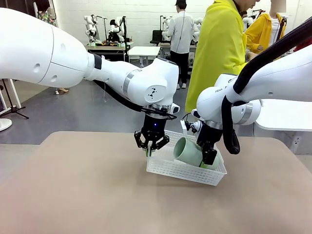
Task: Clean and organize the cups into the basket.
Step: Pick up the Organizing basket and move it to the center of the table, then pick up the Reusable plastic cup from the right side of the table and place it inside the Organizing basket.
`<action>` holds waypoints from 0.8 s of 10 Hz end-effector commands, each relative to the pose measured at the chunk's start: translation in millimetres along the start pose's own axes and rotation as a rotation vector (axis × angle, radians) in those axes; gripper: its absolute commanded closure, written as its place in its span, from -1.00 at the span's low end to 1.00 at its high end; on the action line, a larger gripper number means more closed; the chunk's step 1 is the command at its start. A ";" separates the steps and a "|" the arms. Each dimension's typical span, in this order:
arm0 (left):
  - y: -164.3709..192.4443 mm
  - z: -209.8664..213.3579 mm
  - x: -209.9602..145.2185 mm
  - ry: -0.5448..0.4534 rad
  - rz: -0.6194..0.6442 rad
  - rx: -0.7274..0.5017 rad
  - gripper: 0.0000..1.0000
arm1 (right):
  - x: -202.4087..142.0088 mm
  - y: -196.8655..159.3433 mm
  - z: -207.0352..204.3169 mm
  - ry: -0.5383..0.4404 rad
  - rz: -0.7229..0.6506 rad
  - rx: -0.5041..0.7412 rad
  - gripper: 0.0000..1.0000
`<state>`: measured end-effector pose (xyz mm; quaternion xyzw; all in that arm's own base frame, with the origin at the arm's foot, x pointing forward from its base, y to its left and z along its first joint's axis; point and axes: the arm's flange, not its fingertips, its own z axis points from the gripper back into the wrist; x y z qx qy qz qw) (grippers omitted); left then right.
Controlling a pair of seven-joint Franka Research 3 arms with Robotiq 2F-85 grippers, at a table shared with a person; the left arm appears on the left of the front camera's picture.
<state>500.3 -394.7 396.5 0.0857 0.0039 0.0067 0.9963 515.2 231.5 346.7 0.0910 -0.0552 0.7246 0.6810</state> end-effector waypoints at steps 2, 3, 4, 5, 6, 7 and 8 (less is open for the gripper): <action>2.4 -2.1 -2.5 -0.007 -0.003 -0.012 1.00 | -6.3 5.9 -1.0 -0.043 0.015 0.018 -1.00; 2.4 -2.1 -2.5 -0.007 -0.003 -0.012 1.00 | -6.1 7.3 -0.2 -0.042 0.011 0.019 -1.00; 2.4 -2.1 -2.5 -0.007 -0.003 -0.012 1.00 | -6.2 8.6 0.6 -0.041 0.010 0.019 -1.00; 2.4 -2.1 -2.5 -0.007 -0.003 -0.012 1.00 | -6.0 8.9 1.0 -0.041 0.007 0.018 -1.00; 2.4 -2.1 -2.5 -0.007 -0.003 -0.012 1.00 | -6.0 10.8 3.4 -0.048 0.006 0.017 -1.00; 2.4 -2.1 -2.5 -0.007 -0.003 -0.012 1.00 | -6.7 14.2 8.1 -0.057 0.002 0.010 -1.00; 2.4 -2.1 -2.5 -0.007 -0.003 -0.012 1.00 | -9.9 18.3 16.8 -0.073 -0.013 0.001 -1.00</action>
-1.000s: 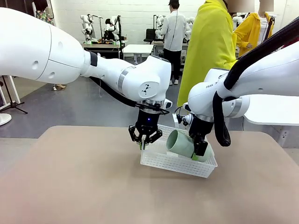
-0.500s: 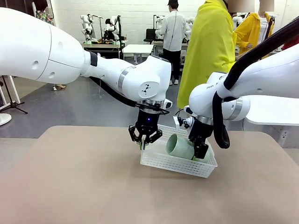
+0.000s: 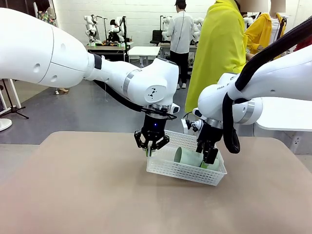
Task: Clean and organize the cups into the basket.
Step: Pick up the Organizing basket and move it to the center of the table, then pick up the Reusable plastic cup from the right side of the table and place it inside the Organizing basket.
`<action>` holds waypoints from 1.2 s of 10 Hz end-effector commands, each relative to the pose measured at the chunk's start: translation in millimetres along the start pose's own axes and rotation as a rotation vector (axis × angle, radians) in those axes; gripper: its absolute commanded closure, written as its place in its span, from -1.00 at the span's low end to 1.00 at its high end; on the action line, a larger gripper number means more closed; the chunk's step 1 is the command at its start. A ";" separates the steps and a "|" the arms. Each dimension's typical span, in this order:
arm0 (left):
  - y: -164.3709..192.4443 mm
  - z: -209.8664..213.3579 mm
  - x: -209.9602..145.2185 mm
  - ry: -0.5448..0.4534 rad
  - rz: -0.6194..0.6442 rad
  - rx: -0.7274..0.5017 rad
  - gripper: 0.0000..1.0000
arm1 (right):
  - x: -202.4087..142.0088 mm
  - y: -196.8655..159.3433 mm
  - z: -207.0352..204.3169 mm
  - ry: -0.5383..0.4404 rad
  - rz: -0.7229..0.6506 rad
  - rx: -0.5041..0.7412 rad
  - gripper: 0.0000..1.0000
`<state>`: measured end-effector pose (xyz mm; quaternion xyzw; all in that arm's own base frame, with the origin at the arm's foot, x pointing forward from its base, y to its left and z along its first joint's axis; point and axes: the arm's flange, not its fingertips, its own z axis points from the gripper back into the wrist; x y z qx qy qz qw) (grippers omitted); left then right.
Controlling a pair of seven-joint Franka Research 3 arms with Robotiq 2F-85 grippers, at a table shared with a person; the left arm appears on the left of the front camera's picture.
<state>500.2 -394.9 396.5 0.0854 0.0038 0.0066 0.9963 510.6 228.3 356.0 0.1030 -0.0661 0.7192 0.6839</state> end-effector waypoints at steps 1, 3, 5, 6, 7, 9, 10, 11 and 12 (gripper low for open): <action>2.5 -2.1 -2.4 -0.006 -0.002 -0.012 1.00 | -15.5 20.7 23.5 -0.074 -0.022 -0.019 -1.00; 2.5 -2.1 -2.4 -0.006 -0.002 -0.012 1.00 | -48.7 51.8 73.9 -0.177 -0.101 -0.082 -1.00; 2.5 -2.1 -2.4 -0.006 -0.002 -0.012 1.00 | -103.6 96.2 113.7 -0.330 -0.135 -0.129 -1.00; 2.5 -2.1 -2.4 -0.006 -0.002 -0.012 1.00 | -132.9 116.7 126.5 -0.418 -0.136 -0.148 -1.00; 2.5 -2.1 -2.4 -0.006 -0.002 -0.012 1.00 | -162.8 135.2 137.2 -0.504 -0.122 -0.162 -1.00; 2.5 -2.1 -2.4 -0.006 -0.002 -0.012 1.00 | -231.6 153.0 157.2 -0.748 -0.065 -0.146 -1.00; 2.5 -2.1 -2.4 -0.006 -0.002 -0.012 1.00 | -260.6 154.0 164.4 -0.869 -0.044 -0.143 -1.00; 2.5 -2.1 -2.4 -0.006 -0.002 -0.012 1.00 | -286.1 153.1 168.8 -0.963 -0.038 -0.148 -1.00; 2.5 -2.1 -2.4 -0.006 -0.002 -0.012 1.00 | -312.0 149.6 171.8 -1.042 -0.080 -0.164 -1.00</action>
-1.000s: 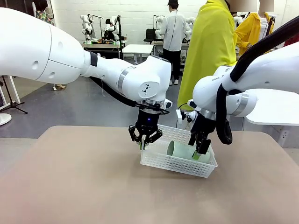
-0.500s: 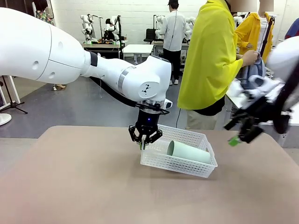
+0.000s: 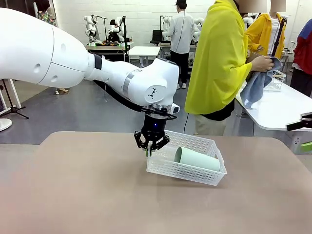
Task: Clean and organize the cups into the basket.
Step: Pick up the Organizing basket and move it to the center of the table, then pick up the Reusable plastic cup from the right side of the table and place it inside the Organizing basket.
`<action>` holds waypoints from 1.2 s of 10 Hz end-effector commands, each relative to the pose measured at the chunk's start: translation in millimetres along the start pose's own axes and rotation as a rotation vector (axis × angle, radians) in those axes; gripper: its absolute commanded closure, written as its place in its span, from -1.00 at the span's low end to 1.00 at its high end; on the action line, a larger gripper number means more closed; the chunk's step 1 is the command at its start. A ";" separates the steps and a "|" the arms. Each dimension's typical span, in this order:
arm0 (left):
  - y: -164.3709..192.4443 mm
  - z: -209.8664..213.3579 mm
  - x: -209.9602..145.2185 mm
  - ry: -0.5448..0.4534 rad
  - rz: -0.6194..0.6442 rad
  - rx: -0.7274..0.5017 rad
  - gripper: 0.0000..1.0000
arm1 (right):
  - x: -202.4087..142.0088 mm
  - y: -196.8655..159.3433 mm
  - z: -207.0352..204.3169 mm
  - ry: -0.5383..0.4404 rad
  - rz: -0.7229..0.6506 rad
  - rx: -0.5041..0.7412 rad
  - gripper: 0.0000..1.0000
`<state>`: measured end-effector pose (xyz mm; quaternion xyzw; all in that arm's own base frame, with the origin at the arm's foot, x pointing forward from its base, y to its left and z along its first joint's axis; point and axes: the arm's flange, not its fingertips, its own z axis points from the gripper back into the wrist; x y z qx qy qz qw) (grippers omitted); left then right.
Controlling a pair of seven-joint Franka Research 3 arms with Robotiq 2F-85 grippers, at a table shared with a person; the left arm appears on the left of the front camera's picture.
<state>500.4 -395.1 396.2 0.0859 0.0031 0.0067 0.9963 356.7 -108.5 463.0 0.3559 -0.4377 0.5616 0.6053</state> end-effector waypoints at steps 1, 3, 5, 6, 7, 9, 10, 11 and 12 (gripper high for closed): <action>2.7 -1.8 -2.6 -0.005 -0.003 -0.013 1.00 | -30.1 -38.7 26.5 -0.136 -0.091 0.005 -1.00; 2.7 -1.8 -2.6 -0.005 -0.003 -0.013 1.00 | -63.1 -55.2 55.4 -0.188 -0.160 -0.033 -1.00; 2.7 -1.8 -2.6 -0.005 -0.003 -0.013 1.00 | -82.3 -60.1 68.2 -0.143 -0.177 -0.061 -1.00; 2.7 -1.8 -2.6 -0.005 -0.003 -0.013 1.00 | -85.1 -58.6 71.3 -0.115 -0.175 -0.088 -1.00; 2.7 -1.8 -2.6 -0.005 -0.003 -0.013 1.00 | -87.8 -55.4 72.7 -0.087 -0.162 -0.105 -1.00; 2.7 -1.8 -2.6 -0.005 -0.003 -0.013 1.00 | -92.7 -59.2 75.6 -0.118 -0.200 -0.081 -1.00; 2.7 -1.8 -2.6 -0.005 -0.003 -0.013 1.00 | -92.7 -59.2 75.6 -0.118 -0.200 -0.081 -1.00; 2.7 -1.8 -2.6 -0.005 -0.003 -0.013 1.00 | -92.7 -59.2 75.6 -0.118 -0.200 -0.081 -1.00; 2.7 -1.8 -2.6 -0.005 -0.003 -0.013 1.00 | -92.7 -59.2 75.6 -0.118 -0.200 -0.081 -1.00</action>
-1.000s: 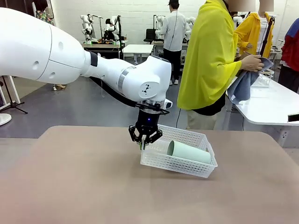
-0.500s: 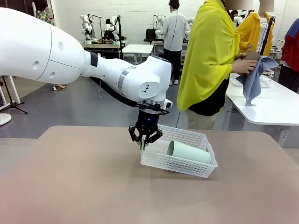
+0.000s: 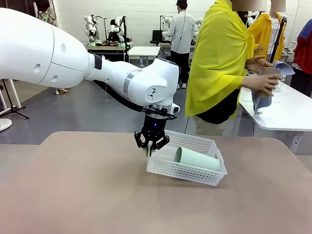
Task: Clean and organize the cups into the basket.
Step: Pick up the Organizing basket and move it to the center of the table, then pick up the Reusable plastic cup from the right side of the table and place it inside the Organizing basket, then pick up the Reusable plastic cup from the right side of the table and stack it inside the Organizing basket in the center of the table.
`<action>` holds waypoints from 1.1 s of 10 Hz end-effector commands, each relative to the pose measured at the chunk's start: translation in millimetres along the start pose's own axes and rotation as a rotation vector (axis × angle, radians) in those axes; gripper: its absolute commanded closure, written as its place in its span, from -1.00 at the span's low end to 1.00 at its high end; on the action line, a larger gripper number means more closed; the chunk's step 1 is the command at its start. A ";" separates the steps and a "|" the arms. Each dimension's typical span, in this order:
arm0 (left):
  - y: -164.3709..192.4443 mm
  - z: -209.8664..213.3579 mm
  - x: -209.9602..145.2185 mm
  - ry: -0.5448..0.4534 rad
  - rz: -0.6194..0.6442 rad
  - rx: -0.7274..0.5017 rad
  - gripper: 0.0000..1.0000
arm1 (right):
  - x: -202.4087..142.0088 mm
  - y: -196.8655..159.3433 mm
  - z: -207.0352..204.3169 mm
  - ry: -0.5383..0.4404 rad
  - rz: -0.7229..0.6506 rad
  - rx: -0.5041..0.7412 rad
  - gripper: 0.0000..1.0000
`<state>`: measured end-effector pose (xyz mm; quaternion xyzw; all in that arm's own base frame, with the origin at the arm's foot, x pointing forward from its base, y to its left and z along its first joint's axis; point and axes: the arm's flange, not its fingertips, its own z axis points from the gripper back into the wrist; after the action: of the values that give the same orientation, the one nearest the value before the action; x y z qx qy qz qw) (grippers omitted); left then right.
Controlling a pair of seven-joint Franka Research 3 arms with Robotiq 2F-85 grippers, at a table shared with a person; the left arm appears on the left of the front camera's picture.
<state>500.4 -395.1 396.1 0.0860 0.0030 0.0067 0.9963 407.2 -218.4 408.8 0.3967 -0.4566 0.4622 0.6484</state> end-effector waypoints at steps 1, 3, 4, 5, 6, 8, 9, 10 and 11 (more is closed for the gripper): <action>2.8 -1.7 -2.6 -0.005 -0.003 -0.013 1.00 | -1.1 0.0 0.7 -0.015 -0.009 0.010 -1.00; 2.8 -1.7 -2.6 -0.005 -0.003 -0.013 1.00 | -1.1 0.0 0.7 -0.015 -0.009 0.010 -1.00; 2.8 -1.7 -2.6 -0.005 -0.003 -0.013 1.00 | -1.1 0.0 0.7 -0.015 -0.009 0.010 -1.00; 2.8 -1.7 -2.6 -0.005 -0.003 -0.013 1.00 | -1.1 0.0 0.7 -0.015 -0.009 0.010 -1.00; 2.8 -1.7 -2.6 -0.005 -0.003 -0.013 1.00 | -1.1 0.0 0.7 -0.015 -0.009 0.010 -1.00; 2.8 -1.7 -2.6 -0.005 -0.003 -0.013 1.00 | -1.1 0.0 0.7 -0.015 -0.009 0.010 -1.00; 2.8 -1.7 -2.6 -0.005 -0.003 -0.013 1.00 | -1.1 0.0 0.7 -0.015 -0.009 0.010 -1.00; 2.8 -1.7 -2.6 -0.005 -0.003 -0.013 1.00 | -1.1 0.0 0.7 -0.015 -0.009 0.010 -1.00; 2.8 -1.7 -2.6 -0.005 -0.003 -0.013 1.00 | -1.1 0.0 0.7 -0.015 -0.009 0.010 -1.00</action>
<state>500.4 -395.1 396.1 0.0860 0.0030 0.0067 0.9963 407.2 -218.3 407.9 0.3982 -0.4561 0.4617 0.6482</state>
